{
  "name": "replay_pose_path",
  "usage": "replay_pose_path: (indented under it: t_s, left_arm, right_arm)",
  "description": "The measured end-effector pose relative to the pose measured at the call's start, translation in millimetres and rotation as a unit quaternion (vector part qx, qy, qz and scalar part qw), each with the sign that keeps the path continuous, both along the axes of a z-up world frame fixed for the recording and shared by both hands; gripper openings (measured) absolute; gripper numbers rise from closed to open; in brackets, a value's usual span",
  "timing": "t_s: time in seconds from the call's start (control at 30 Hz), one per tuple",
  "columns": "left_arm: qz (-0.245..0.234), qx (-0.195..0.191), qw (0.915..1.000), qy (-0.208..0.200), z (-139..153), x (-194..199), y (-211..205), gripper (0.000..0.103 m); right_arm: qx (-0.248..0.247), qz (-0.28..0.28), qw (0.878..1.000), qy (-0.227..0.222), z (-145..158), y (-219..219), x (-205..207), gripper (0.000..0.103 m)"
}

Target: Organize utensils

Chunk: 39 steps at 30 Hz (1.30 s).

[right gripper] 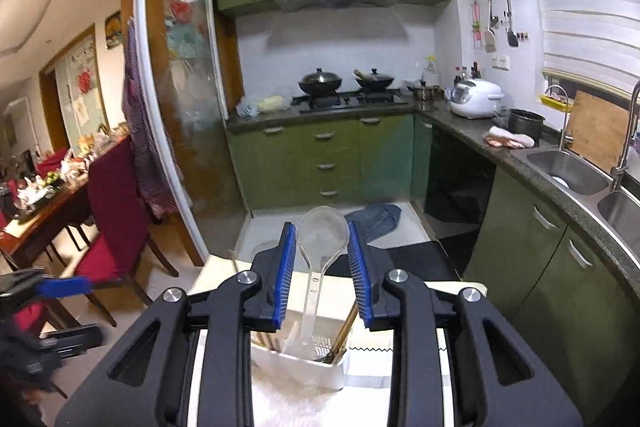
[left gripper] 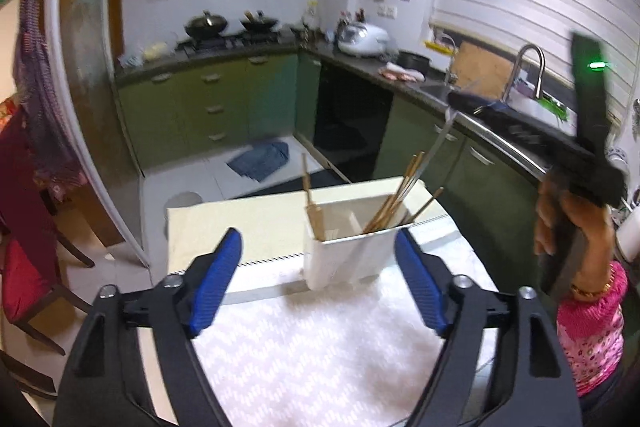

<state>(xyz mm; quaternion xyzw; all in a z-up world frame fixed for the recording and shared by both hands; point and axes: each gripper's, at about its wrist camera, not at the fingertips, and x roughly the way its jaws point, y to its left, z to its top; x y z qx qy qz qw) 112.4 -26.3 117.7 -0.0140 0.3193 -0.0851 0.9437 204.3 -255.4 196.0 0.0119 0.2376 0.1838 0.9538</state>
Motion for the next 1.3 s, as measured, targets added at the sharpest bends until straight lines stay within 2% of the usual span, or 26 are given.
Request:
replay_pose_path:
  t_s: [0.13, 0.37, 0.4, 0.43, 0.47, 0.57, 0.63, 0.67, 0.77, 0.9, 0.93, 1.07, 1.13, 1.3]
  left_arm:
    - [0.002, -0.002, 0.9999, -0.017, -18, -23, 2, 0.085]
    - [-0.005, 0.005, 0.9995, -0.03, -41, -44, -4, 0.086]
    - [-0.004, 0.005, 0.9995, -0.031, -42, -46, -4, 0.087]
    - [-0.003, 0.007, 0.9993, -0.035, -44, -48, -5, 0.087]
    - [-0.003, 0.012, 0.9991, -0.04, -46, -50, -7, 0.087]
    - [-0.005, 0.014, 0.999, -0.043, -49, -51, -10, 0.089]
    - [-0.007, 0.008, 0.9989, -0.046, -52, -54, -13, 0.093]
    - [-0.007, 0.006, 0.9986, -0.052, -53, -57, -13, 0.094]
    - [-0.003, 0.008, 0.9979, -0.064, -56, -61, -12, 0.097]
    - [-0.002, 0.006, 0.998, -0.063, -67, -71, -11, 0.097]
    - [-0.003, 0.008, 0.9981, -0.062, -71, -75, -12, 0.097]
    - [0.002, 0.008, 0.9981, -0.061, -85, -91, -16, 0.097]
    - [0.007, 0.004, 0.9976, -0.069, -90, -104, -18, 0.097]
    - [0.014, 0.008, 0.9959, -0.089, -89, -134, -24, 0.097]
  right_arm:
    - [-0.026, -0.009, 0.999, 0.019, -33, 14, 24, 0.027]
    - [-0.055, -0.002, 0.997, 0.056, -80, 34, 42, 0.028]
    - [-0.056, -0.001, 0.997, 0.061, -85, 36, 42, 0.029]
    - [-0.059, -0.002, 0.996, 0.065, -90, 38, 42, 0.036]
    - [-0.06, -0.002, 0.996, 0.067, -93, 39, 42, 0.039]
    - [-0.051, 0.001, 0.997, 0.064, -95, 38, 33, 0.039]
    - [-0.039, 0.005, 0.998, 0.05, -88, 32, 15, 0.042]
    - [-0.034, 0.007, 0.999, 0.038, -84, 28, 1, 0.048]
    - [-0.028, 0.011, 1.0, 0.006, -74, 9, -47, 0.053]
    - [-0.027, 0.004, 0.999, -0.019, -80, -22, -111, 0.063]
    - [-0.026, 0.0, 0.999, -0.023, -83, -29, -126, 0.067]
    - [-0.027, -0.008, 0.998, -0.049, -98, -50, -188, 0.094]
    - [-0.033, -0.015, 0.997, -0.062, -107, -57, -217, 0.099]
    - [-0.029, -0.015, 0.998, -0.059, -125, -70, -265, 0.099]
